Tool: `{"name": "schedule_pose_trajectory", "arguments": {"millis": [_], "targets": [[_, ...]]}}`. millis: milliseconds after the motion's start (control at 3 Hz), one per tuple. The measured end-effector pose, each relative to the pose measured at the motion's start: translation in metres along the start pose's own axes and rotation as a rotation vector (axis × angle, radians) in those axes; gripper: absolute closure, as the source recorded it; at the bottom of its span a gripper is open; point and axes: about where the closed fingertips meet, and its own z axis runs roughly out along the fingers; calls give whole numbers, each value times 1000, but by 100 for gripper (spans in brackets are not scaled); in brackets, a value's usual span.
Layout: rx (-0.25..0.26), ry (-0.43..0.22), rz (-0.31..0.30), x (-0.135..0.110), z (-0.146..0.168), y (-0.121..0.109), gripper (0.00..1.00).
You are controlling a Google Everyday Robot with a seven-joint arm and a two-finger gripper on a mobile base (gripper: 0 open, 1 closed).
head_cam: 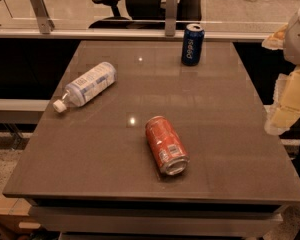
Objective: Pick blue plastic bottle
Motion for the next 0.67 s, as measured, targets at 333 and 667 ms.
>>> {"name": "schedule_pose_trajectory", "arguments": {"millis": [333,667], "targets": [[11,-6,2,-5,-3,2,0],[-12,-32,79,-9,-1,2,0]]}}
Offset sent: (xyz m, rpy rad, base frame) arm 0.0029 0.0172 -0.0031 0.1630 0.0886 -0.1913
